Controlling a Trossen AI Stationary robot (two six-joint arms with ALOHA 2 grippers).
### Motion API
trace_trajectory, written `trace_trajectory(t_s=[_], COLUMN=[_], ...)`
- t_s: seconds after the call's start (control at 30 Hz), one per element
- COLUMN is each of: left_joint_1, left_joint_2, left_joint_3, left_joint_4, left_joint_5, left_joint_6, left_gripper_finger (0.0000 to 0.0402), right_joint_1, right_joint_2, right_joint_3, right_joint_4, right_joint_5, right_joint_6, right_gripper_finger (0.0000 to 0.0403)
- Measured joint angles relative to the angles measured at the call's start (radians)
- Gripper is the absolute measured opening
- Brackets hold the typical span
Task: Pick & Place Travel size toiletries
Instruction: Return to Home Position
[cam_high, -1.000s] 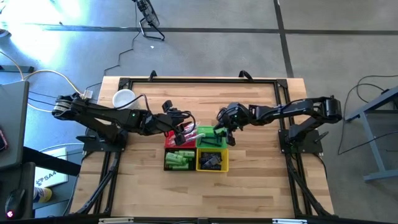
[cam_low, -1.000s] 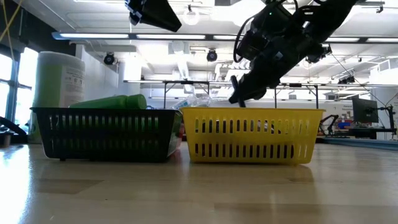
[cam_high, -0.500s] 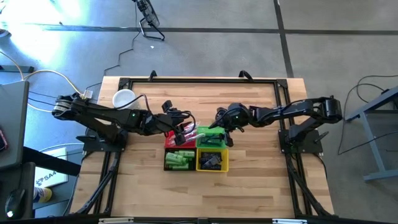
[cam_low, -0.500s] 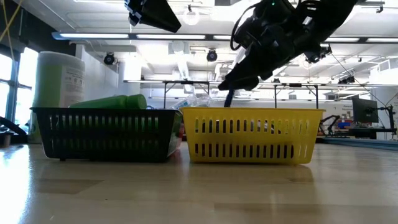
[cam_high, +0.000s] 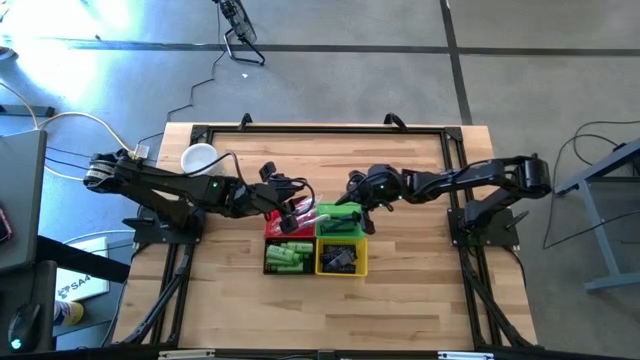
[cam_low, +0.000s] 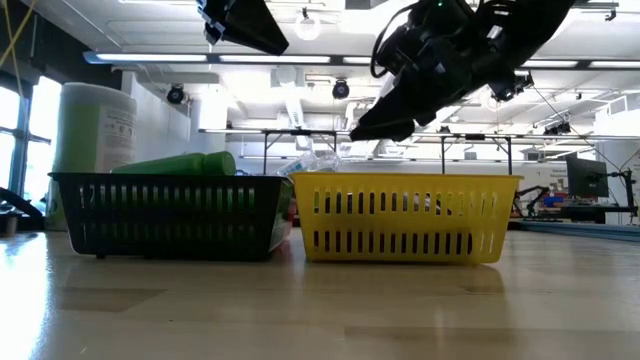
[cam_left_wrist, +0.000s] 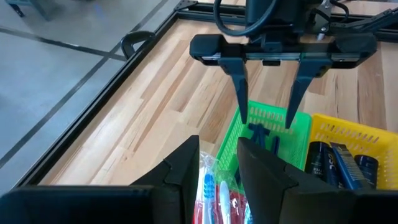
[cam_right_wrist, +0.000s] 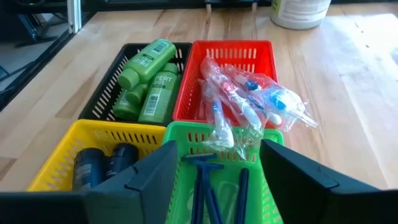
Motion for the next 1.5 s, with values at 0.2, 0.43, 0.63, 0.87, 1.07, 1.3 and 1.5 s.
trace_trajectory(t_s=[0.2, 0.43, 0.63, 0.87, 1.07, 1.3, 1.5], left_joint_1=[0.0, 0.0, 0.0, 0.0, 0.0, -0.001, -0.001], left_joint_2=[0.0, 0.0, 0.0, 0.0, 0.002, 0.006, -0.008], left_joint_3=[0.0, 0.0, 0.0, 0.0, 0.0, -0.107, -0.273], left_joint_4=[0.004, 0.006, 0.007, 0.006, 0.013, 0.21, 0.43], left_joint_5=[0.0, 0.0, 0.001, 0.005, 0.009, 0.247, 0.3], left_joint_6=[0.001, 0.004, 0.004, 0.005, 0.092, 0.181, 0.25], left_gripper_finger=[0.0104, 0.0104, 0.0104, 0.0104, 0.0104, 0.0104, 0.0104], right_joint_1=[0.0, 0.0, 0.0, 0.001, -0.006, -0.005, -0.005], right_joint_2=[-0.021, -0.024, -0.024, -0.024, -0.024, -0.023, -0.038], right_joint_3=[0.0, 0.0, 0.0, 0.0, 0.0, 0.0, 0.0], right_joint_4=[0.0, 0.031, 0.03, 0.031, 0.049, 0.051, 0.027], right_joint_5=[0.001, 0.011, 0.14, 0.21, 0.212, 0.096, 0.102], right_joint_6=[-0.026, -0.047, -0.024, -0.021, 0.078, 0.059, 0.063], right_gripper_finger=[0.0126, 0.0025, 0.001, 0.0014, 0.0012, 0.0011, 0.0011])
